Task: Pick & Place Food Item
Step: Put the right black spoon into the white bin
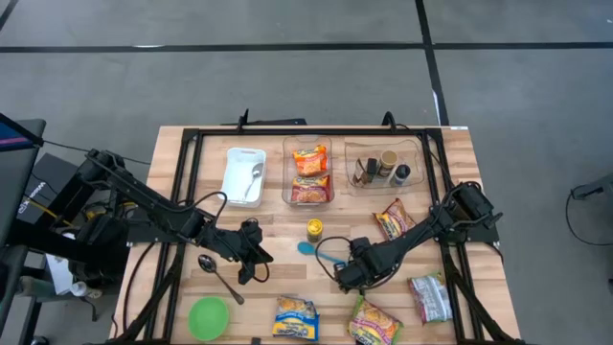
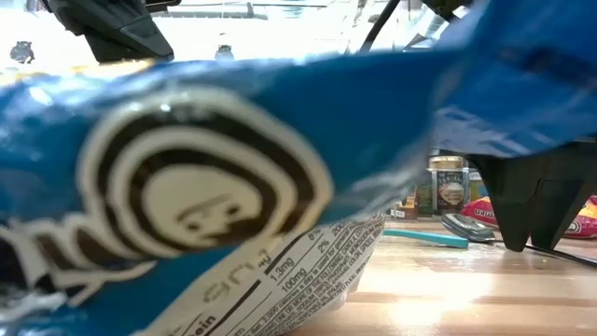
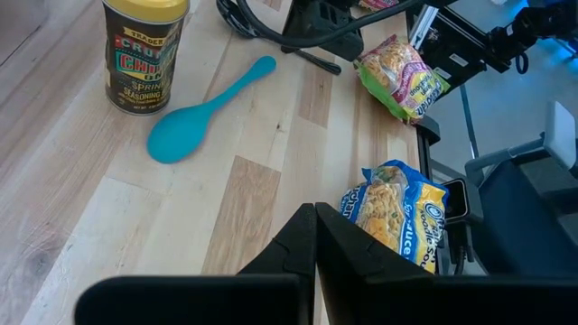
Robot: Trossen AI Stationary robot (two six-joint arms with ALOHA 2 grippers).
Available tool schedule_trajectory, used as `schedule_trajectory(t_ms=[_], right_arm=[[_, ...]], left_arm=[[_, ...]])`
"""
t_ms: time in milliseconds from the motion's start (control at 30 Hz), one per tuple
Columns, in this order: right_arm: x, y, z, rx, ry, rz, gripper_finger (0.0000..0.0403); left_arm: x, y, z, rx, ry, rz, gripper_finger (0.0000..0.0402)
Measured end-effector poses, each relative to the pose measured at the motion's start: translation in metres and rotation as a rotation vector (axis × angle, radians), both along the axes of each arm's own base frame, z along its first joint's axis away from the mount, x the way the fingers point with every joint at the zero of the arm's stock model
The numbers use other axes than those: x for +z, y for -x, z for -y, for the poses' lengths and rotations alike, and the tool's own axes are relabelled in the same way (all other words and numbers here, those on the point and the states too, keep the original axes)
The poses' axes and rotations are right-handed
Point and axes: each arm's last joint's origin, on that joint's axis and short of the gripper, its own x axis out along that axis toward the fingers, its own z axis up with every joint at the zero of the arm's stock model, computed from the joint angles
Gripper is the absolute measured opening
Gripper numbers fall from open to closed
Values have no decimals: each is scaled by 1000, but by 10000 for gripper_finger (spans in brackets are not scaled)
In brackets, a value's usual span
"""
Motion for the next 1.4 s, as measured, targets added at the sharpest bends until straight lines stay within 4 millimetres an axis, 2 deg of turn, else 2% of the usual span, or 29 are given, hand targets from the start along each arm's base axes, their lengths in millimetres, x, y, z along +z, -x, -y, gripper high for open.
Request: schedule_trajectory(t_ms=[567,933,1400], right_arm=[[0,0,0,-5,1,0,6],[4,1,1,1,38,-7,3],[38,-6,1,49,165,5,2]], left_arm=[[0,0,0,0,0,0,0],[0,0,0,0,-1,0,0],[0,0,0,0,0,2,0]])
